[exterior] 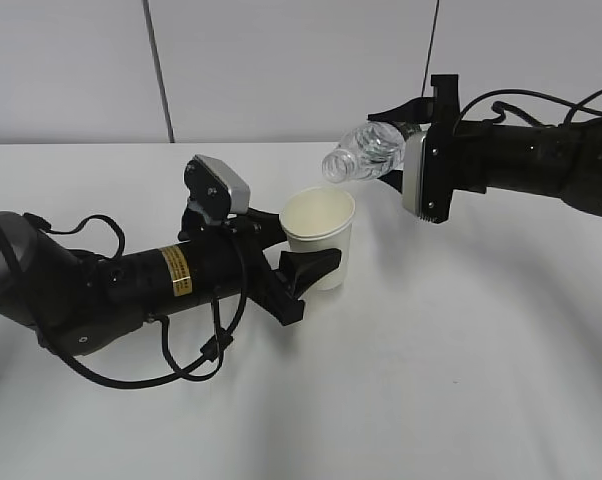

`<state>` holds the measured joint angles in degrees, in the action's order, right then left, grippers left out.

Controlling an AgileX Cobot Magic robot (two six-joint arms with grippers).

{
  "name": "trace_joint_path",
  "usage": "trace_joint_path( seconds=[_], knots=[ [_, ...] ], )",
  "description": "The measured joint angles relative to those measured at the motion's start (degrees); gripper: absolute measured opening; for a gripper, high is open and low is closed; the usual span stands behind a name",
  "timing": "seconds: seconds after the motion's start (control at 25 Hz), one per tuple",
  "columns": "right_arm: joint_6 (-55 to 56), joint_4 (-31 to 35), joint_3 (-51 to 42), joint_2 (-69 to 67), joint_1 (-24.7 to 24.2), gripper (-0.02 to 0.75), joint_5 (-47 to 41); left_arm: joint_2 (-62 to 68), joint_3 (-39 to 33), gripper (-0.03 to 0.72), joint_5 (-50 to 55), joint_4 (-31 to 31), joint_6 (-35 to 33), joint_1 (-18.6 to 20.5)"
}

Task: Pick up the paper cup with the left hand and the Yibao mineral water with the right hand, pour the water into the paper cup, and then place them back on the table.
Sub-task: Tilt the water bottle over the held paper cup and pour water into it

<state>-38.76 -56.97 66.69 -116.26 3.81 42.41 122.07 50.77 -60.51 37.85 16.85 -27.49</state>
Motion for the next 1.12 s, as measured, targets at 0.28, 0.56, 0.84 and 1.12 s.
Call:
trace_joint_path(
  seconds=[0.28, 0.56, 0.84, 1.12],
  knots=[
    [-1.84, 0.0, 0.0, 0.0, 0.0, 0.49, 0.0, 0.0, 0.0, 0.433, 0.05, 0.0, 0.0, 0.0],
    [-2.62, 0.0, 0.0, 0.0, 0.0, 0.49, 0.0, 0.0, 0.0, 0.433, 0.05, 0.0, 0.0, -0.05],
    [-2.88, 0.0, 0.0, 0.0, 0.0, 0.49, 0.0, 0.0, 0.0, 0.433, 0.05, 0.0, 0.0, -1.34],
    [-3.11, 0.0, 0.0, 0.0, 0.0, 0.49, -0.57, 0.0, 0.0, 0.433, 0.05, -0.02, 0.0, -1.46]
  ],
)
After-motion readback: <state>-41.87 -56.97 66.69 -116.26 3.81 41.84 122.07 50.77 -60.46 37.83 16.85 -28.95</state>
